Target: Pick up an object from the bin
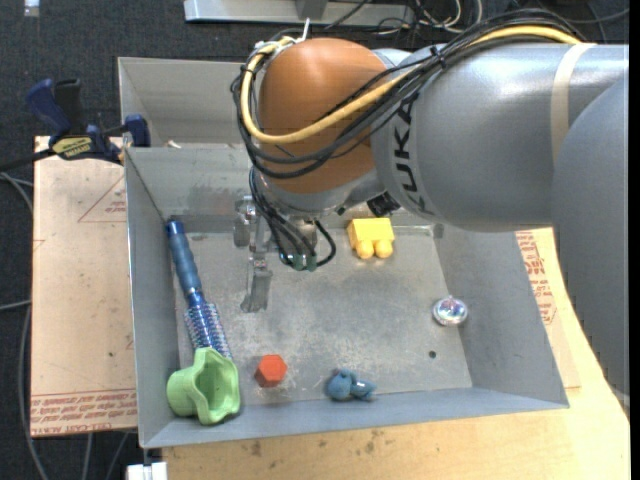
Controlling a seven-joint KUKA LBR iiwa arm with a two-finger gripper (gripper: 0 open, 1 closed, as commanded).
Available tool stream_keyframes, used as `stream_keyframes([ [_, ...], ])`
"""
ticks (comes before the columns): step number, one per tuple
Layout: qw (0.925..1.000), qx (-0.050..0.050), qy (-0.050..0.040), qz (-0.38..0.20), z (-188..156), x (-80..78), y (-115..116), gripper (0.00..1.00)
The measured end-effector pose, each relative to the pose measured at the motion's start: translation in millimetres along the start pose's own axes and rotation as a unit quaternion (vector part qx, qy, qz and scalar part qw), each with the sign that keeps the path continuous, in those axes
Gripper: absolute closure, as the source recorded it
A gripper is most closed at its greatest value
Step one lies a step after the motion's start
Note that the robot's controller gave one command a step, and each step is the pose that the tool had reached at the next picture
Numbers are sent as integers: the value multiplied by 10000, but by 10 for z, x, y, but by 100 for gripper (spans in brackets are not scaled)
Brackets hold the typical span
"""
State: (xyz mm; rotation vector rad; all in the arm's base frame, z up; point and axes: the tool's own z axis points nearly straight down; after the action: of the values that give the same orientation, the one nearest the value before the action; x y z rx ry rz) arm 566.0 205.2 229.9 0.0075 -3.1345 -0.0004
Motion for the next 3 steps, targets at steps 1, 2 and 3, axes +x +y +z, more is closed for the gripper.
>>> stream_keyframes([
  [1, 9979, 12, 15, 650, 931, 551, -75, 0],
  [2, 9908, 12, -3, 1353, 1446, 866, -641, 0],
  [3, 9909, -8, -24, 1346, 1428, 852, -619, 100],
])
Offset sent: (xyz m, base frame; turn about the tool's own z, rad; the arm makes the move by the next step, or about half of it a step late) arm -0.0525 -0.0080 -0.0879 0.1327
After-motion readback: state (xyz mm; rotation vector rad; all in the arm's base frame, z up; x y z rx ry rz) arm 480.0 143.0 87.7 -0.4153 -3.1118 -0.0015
